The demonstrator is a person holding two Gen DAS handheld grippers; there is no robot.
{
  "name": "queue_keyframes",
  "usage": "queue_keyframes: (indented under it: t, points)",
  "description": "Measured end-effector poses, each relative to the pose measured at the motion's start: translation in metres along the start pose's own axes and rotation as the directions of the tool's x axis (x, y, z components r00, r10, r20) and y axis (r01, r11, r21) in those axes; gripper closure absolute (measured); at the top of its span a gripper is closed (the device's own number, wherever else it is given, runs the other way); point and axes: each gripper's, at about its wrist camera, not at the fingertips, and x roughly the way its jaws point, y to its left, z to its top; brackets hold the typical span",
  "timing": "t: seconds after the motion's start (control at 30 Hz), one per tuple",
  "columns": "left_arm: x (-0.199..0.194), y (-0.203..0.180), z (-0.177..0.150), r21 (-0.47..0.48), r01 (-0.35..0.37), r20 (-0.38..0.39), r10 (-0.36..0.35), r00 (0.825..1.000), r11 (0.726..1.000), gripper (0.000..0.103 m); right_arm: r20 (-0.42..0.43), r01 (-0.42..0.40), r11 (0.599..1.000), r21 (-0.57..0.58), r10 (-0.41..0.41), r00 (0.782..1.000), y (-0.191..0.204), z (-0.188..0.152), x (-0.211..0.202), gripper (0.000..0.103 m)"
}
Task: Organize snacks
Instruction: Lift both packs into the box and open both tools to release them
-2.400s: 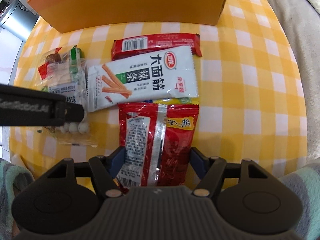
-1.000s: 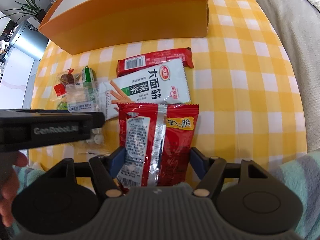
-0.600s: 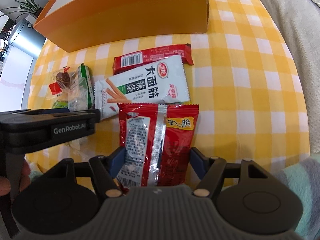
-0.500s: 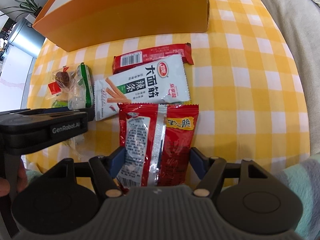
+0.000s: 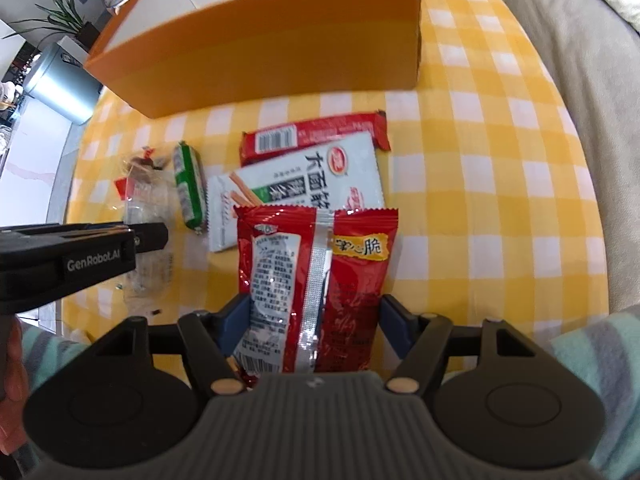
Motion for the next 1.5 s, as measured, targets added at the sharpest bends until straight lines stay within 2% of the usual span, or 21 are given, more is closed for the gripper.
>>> queue_keyframes:
  t: [0.17, 0.4, 0.63, 0.87, 0.97, 1.07, 1.27, 1.37, 1.5]
  points:
    - [-0.025, 0.003, 0.013, -0.015, 0.04, 0.055, -0.039, 0.998, 0.999, 0.086, 0.049, -0.004, 1.0, -0.031, 0.006, 0.999, 0.01, 0.007, -0.024, 0.036]
    - [-0.063, 0.01, 0.048, -0.028, 0.094, 0.142, -0.09, 0.986, 0.995, 0.086, 0.141, 0.017, 0.996, -0.088, -0.004, 0.99, 0.021, 0.032, -0.059, 0.036]
    - [-0.086, 0.008, 0.098, -0.001, 0.105, 0.211, -0.102, 0.972, 0.995, 0.086, 0.218, 0.036, 0.991, -0.132, -0.007, 0.976, 0.027, 0.075, -0.085, 0.036]
    - [-0.092, 0.012, 0.155, 0.025, 0.121, 0.256, -0.123, 0.959, 0.992, 0.086, 0.288, 0.042, 0.985, -0.167, 0.008, 0.958, 0.032, 0.135, -0.102, 0.036]
    - [-0.082, 0.016, 0.178, 0.029, 0.121, 0.253, -0.125, 0.959, 0.992, 0.086, 0.313, 0.04, 0.983, -0.18, 0.018, 0.95, 0.036, 0.162, -0.104, 0.036]
    - [-0.062, 0.02, 0.196, 0.03, 0.13, 0.221, -0.133, 0.966, 0.991, 0.086, 0.301, 0.04, 0.98, -0.195, 0.021, 0.953, 0.042, 0.189, -0.096, 0.036]
    - [-0.007, 0.028, 0.211, 0.004, 0.154, 0.129, -0.153, 0.98, 0.988, 0.086, 0.23, 0.068, 0.975, -0.213, -0.018, 0.973, 0.05, 0.236, -0.044, 0.036]
    - [0.019, 0.032, 0.212, -0.027, 0.182, 0.07, -0.18, 0.981, 0.983, 0.086, 0.164, 0.075, 0.975, -0.211, -0.04, 0.986, 0.048, 0.247, -0.012, 0.036]
    - [0.046, 0.032, 0.212, -0.044, 0.182, 0.009, -0.182, 0.983, 0.982, 0.086, 0.103, 0.082, 0.974, -0.211, -0.061, 0.993, 0.042, 0.254, 0.022, 0.036]
